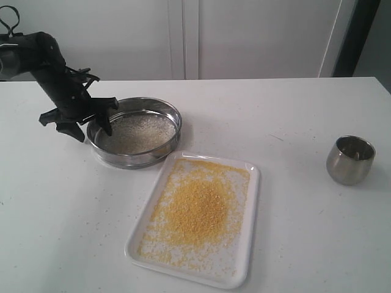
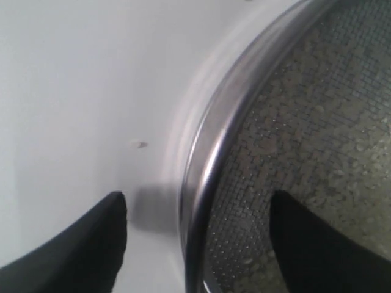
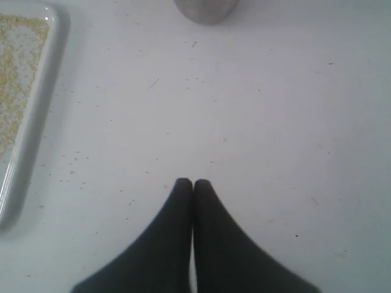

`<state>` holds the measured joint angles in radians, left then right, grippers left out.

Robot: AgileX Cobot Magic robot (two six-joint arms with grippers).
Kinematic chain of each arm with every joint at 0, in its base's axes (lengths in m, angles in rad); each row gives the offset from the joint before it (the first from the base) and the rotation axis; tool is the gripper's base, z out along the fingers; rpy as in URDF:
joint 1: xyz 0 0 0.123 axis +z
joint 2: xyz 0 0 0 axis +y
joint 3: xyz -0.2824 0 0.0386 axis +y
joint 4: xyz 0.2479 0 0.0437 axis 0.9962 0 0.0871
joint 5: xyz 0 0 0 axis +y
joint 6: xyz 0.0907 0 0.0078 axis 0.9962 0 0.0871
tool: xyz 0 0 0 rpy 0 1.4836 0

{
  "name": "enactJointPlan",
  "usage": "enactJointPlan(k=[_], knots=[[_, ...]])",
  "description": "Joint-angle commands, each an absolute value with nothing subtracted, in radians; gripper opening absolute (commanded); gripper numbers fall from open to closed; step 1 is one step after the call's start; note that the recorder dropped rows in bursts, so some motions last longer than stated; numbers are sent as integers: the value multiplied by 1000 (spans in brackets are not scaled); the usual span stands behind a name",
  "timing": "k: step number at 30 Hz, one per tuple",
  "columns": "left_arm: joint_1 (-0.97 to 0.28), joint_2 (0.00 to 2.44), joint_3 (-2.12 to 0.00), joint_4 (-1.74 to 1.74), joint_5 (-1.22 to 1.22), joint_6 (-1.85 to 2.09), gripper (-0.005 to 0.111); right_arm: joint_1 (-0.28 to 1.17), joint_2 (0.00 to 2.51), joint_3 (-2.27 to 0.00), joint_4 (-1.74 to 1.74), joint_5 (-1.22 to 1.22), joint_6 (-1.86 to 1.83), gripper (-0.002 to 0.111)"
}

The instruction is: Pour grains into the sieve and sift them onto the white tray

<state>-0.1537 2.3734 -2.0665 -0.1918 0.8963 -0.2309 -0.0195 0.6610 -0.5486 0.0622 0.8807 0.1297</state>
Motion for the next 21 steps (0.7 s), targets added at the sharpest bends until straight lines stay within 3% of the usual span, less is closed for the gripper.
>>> enactJointPlan(k=[1,14,21], knots=[[-152,2363,-2072,-201,909,-228,75,-18,654,-551,55,873,134,0],[-152,2268,-2072,-196,968,-226,75,-18,654,-551,55,873,134,0],[-152,2193,-2072,-169,1065,-224,68,-18,654,-551,55,873,134,0]])
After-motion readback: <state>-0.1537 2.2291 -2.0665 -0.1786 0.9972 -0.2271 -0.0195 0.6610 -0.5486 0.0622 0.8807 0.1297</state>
